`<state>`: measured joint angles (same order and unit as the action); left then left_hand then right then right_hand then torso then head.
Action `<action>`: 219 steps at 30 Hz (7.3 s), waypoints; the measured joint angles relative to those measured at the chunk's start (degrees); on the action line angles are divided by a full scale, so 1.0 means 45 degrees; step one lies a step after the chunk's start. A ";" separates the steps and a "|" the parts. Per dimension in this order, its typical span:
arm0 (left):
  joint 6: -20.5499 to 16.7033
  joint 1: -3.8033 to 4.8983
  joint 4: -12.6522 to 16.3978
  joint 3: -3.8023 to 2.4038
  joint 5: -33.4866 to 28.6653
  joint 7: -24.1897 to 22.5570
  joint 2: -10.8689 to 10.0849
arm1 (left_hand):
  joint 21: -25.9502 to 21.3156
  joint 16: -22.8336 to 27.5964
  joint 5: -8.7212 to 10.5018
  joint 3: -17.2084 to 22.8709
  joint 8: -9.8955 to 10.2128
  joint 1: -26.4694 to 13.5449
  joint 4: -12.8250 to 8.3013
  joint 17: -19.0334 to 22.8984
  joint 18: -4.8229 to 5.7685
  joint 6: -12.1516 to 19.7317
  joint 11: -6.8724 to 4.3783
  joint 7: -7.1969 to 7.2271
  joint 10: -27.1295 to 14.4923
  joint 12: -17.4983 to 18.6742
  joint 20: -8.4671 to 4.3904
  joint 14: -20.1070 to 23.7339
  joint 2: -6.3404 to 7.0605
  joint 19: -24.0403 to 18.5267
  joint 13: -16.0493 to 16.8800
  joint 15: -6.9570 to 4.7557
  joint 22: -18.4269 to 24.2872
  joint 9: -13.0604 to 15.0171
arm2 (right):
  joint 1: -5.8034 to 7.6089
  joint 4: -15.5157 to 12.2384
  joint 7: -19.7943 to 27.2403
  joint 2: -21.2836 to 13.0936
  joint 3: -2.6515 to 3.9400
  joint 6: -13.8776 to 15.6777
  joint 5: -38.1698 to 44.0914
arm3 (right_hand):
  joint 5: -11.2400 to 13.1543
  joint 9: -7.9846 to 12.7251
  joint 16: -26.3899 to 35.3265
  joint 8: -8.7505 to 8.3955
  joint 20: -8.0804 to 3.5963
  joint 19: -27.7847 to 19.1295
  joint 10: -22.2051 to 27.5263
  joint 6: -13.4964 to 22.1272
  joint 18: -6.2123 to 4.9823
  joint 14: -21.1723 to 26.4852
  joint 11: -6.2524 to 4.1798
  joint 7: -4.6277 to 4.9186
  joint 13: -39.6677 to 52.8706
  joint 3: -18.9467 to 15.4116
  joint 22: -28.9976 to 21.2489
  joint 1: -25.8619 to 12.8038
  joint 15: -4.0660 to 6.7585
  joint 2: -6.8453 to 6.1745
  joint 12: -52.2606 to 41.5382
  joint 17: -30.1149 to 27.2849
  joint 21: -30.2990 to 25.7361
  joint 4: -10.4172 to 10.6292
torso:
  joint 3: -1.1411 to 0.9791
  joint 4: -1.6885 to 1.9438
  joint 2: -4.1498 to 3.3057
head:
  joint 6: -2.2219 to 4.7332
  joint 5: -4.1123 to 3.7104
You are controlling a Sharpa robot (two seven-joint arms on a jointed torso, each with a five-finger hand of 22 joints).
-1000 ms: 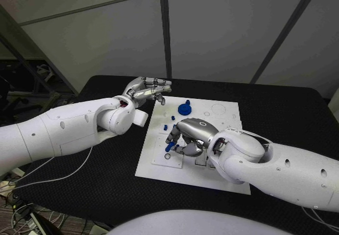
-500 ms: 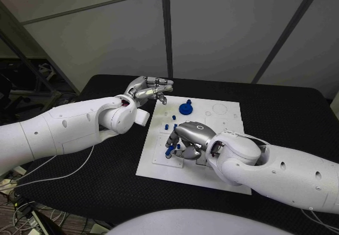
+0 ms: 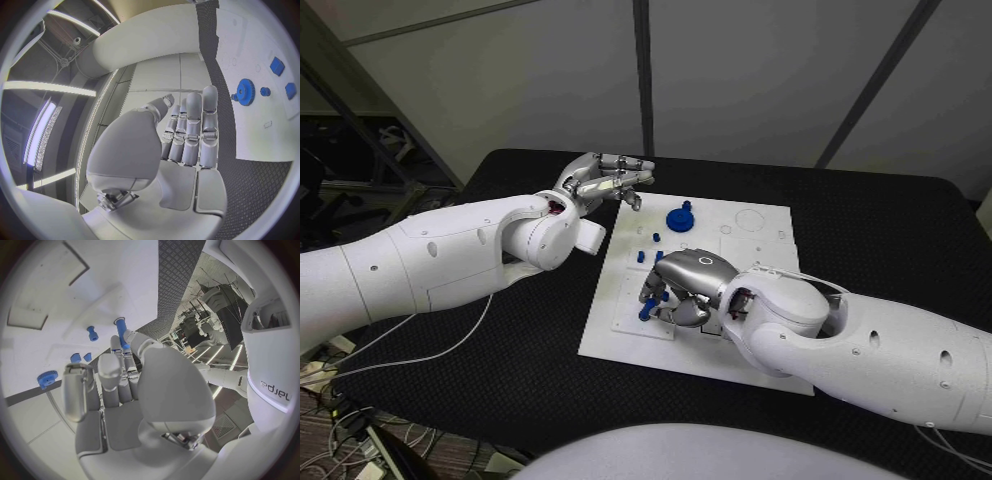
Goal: Assemble the parts on the task board
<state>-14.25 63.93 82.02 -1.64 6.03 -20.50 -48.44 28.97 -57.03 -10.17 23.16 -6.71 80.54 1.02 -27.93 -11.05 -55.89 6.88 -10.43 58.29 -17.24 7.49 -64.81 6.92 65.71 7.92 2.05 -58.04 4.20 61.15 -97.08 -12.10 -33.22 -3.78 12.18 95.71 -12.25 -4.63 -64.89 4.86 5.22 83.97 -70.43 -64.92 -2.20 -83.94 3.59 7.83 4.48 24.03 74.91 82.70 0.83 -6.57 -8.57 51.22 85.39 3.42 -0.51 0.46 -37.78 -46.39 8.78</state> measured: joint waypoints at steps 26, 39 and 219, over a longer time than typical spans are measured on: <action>0.0004 0.0000 0.0021 -0.0001 -0.0001 0.0015 -0.0026 | 0.0000 0.0000 0.0000 0.0000 0.0000 0.0000 0.0000 -0.0002 0.0000 0.0000 -0.0001 0.0000 0.0001 0.0000 0.0000 0.0000 0.0000 0.0000 0.0000 0.0000 0.0003 0.0003 | 0.0025 0.0264 -0.0020 0.0324 -0.0350 -0.0237 0.0816 | 0.0304 0.0112 0.0386 -0.0215 0.0121 -0.0298 0.0686 0.0563 0.0000 0.0152 0.0259 0.0229 -0.0111 -0.0217 -0.0001 -0.0533 -0.0152 -0.0529 0.0618 -0.0707 -0.0859 0.0221 | -0.0005 -0.0005 0.0009 | -0.0087 0.0024; 0.0027 0.0000 0.0013 -0.0001 -0.0001 0.0079 -0.0035 | 0.0000 0.0000 0.0000 0.0000 0.0001 0.0000 0.0000 0.0022 -0.0001 0.0047 0.0000 -0.0047 0.0001 0.0000 0.0000 0.0000 0.0000 0.0000 -0.0015 0.0000 -0.0011 0.0003 | -0.0034 0.0281 0.0114 0.0216 -0.0409 0.0502 0.0806 | 0.0469 0.0146 0.1676 -0.0242 0.0610 -0.2123 0.3516 0.3280 -0.0504 0.1875 0.0725 -0.0272 -0.0048 -0.2942 -0.0970 -0.0174 -0.0643 -0.0675 -0.0110 -0.3312 -0.2980 0.0971 | -0.0005 -0.0005 0.0016 | 0.0023 -0.0017; 0.0058 -0.0118 0.0186 0.0027 -0.0006 0.0151 -0.0525 | 0.0000 0.0000 0.0000 0.0070 -0.0050 0.0000 -0.0070 0.0098 -0.0001 0.0045 -0.0001 -0.0045 0.0001 -0.0111 -0.0047 0.0088 0.0000 -0.0046 -0.0020 -0.0001 -0.0042 0.0006 | -0.1640 -0.2725 -0.4409 -0.4045 0.0384 0.2878 -0.3914 | -0.0310 -0.3614 -0.4512 0.3752 -0.0645 -0.0004 -0.2615 0.0860 0.0298 0.0001 -0.0890 -0.1043 1.5655 -0.8514 -0.0001 -0.4713 0.0727 0.1089 -1.4988 0.5263 0.0942 0.2993 | 0.0016 -0.0244 0.0103 | 0.0159 -0.1750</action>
<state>-13.99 63.40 82.86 -1.52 6.00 -19.82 -50.80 28.97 -57.03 -10.17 23.48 -6.93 80.54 0.71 -27.48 -11.06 -55.69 6.88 -10.64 58.29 -17.74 7.28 -64.42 6.92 65.50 7.83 2.05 -58.23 4.23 53.77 -109.34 -31.94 -51.43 -2.05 25.14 78.10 -13.65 -20.89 -85.19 21.74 2.32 83.95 -82.20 -61.05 -0.86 -83.94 -0.42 3.14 74.93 -14.28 74.91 61.49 4.11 -1.67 -76.01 74.91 89.62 16.89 -0.43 -0.64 -37.32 -45.68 0.91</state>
